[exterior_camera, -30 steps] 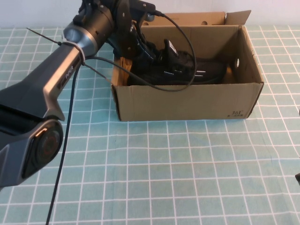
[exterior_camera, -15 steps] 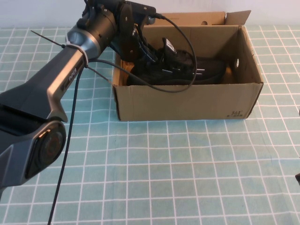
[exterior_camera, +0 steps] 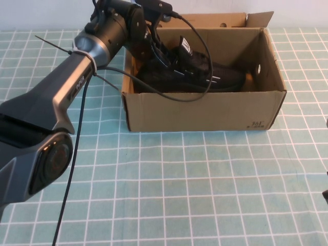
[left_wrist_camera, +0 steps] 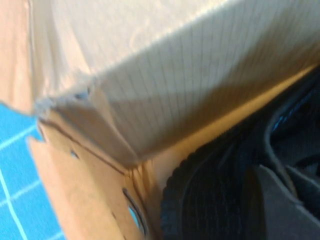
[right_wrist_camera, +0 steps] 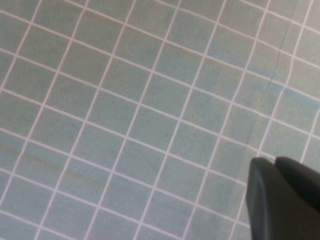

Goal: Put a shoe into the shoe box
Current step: Place the shoe in the shoe box

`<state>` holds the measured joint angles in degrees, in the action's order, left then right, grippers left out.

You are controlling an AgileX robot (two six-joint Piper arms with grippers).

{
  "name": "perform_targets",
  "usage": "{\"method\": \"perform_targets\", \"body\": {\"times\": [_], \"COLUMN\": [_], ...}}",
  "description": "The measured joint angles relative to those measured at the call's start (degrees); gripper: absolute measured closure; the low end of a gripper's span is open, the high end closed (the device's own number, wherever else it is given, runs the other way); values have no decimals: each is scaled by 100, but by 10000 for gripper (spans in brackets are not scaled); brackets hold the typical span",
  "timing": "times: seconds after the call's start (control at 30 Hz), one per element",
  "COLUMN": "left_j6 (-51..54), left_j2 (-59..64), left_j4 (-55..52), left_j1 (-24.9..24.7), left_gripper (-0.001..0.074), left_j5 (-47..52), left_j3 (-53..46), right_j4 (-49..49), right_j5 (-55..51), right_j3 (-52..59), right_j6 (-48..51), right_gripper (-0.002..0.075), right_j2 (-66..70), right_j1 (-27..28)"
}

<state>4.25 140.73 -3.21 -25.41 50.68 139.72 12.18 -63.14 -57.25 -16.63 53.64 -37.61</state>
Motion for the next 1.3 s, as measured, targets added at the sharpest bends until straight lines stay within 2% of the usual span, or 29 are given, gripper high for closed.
{"method": "perform_targets", "body": {"times": [0.27,0.37,0.43,0.67,0.8,1.03,1.13,1.2,1.3], "left_j6": [145,185,206,230,193,81,36,10,-31], "left_j2": [0,0,0,0,-66,-334,-361,-416,-566], "left_j4": [-21,-21,-21,-21,0,0,-105,-159,-256], "left_j1": [0,0,0,10,10,10,10,10,10], "left_gripper": [713,692,647,363,314,305,323,367,479], "left_j5": [-249,-237,-237,-229,-159,406,812,1188,1745], "left_j3": [0,0,0,0,0,332,654,816,911], "right_j4": [-77,-88,-85,-90,-90,-10,3,-22,-12], "right_j5": [0,0,0,0,0,0,-10,-10,43], "right_j3": [0,0,0,0,0,0,0,0,0], "right_j6": [37,37,37,37,37,37,37,-14,42], "right_gripper": [735,735,735,735,735,735,735,735,735], "right_j2": [0,0,0,0,0,0,0,0,0], "right_j1": [0,0,0,0,0,0,0,0,0]}}
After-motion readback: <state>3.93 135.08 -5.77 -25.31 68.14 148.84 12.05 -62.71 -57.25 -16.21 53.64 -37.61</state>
